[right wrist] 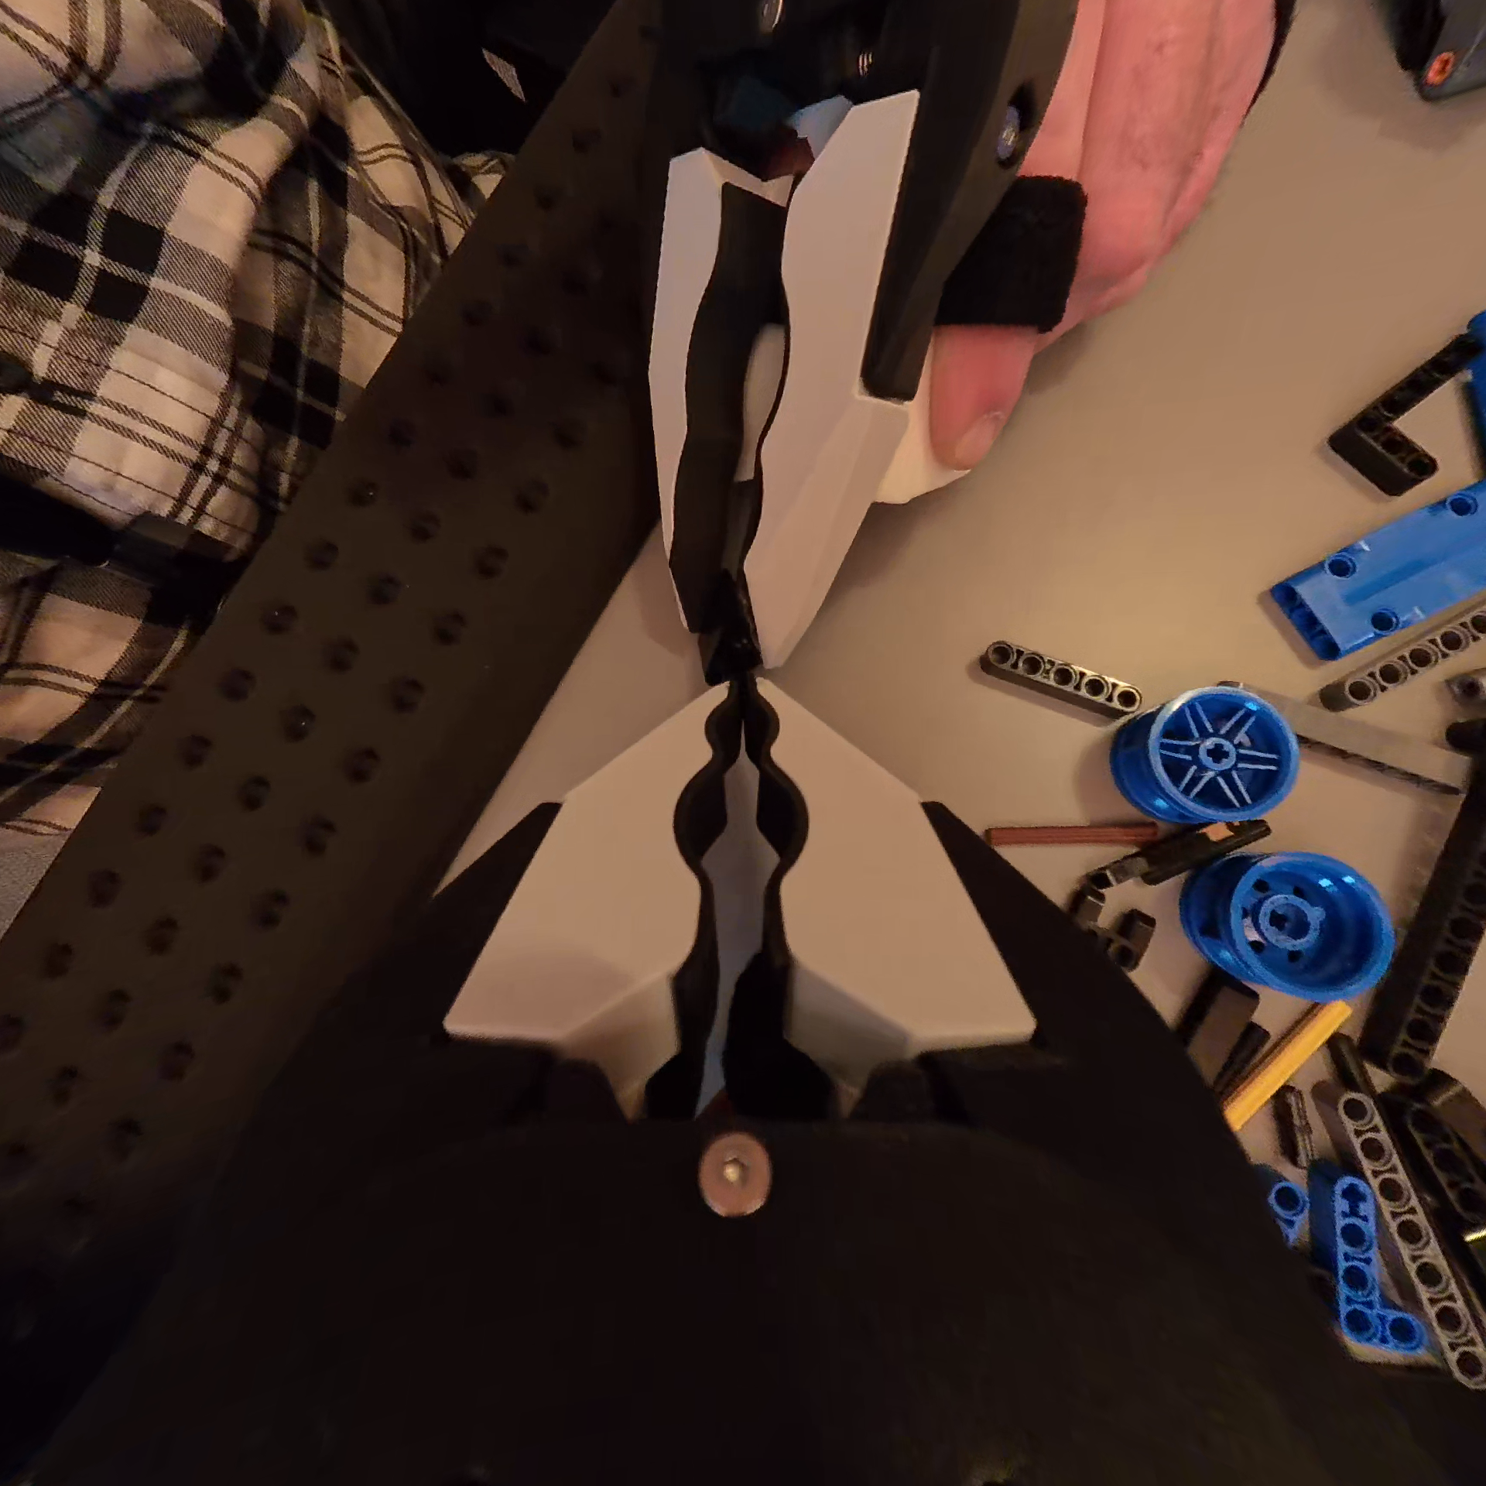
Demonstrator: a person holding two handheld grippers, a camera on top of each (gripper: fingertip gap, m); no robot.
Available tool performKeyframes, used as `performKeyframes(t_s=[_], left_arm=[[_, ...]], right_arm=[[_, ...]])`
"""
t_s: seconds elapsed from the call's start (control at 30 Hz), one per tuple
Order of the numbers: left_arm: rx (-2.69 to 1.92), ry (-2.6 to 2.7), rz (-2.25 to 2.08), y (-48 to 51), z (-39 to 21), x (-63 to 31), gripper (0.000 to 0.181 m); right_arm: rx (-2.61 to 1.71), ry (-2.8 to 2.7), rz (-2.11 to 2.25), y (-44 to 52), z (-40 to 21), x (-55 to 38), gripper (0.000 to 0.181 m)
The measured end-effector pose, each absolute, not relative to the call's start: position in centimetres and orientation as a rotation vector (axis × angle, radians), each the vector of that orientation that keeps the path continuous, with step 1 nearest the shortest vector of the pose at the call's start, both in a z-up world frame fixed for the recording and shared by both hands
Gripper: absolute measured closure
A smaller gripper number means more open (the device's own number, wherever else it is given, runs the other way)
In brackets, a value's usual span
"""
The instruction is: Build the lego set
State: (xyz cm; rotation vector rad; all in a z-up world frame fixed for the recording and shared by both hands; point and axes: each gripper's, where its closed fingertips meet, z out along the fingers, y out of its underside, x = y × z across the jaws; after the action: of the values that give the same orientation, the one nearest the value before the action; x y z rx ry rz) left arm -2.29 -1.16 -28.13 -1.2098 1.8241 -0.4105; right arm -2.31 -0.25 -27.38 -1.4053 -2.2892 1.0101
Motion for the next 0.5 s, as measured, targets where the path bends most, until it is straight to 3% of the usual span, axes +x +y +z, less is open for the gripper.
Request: performKeyframes(t_s=[0.37, 0.5], left_arm=[[-1.262, 1.795, -0.418, -0.3, -28.2, -2.2, 0.159], [-1.336, 1.791, -0.483, -0.1, -28.3, -2.4, 0.158]], right_arm=[[-1.449, -2.232, 0.906, 1.1, -26.6, -2.2, 0.181], [-1.521, -2.093, 0.764, 3.8, -23.1, 1.5, 0.167]])
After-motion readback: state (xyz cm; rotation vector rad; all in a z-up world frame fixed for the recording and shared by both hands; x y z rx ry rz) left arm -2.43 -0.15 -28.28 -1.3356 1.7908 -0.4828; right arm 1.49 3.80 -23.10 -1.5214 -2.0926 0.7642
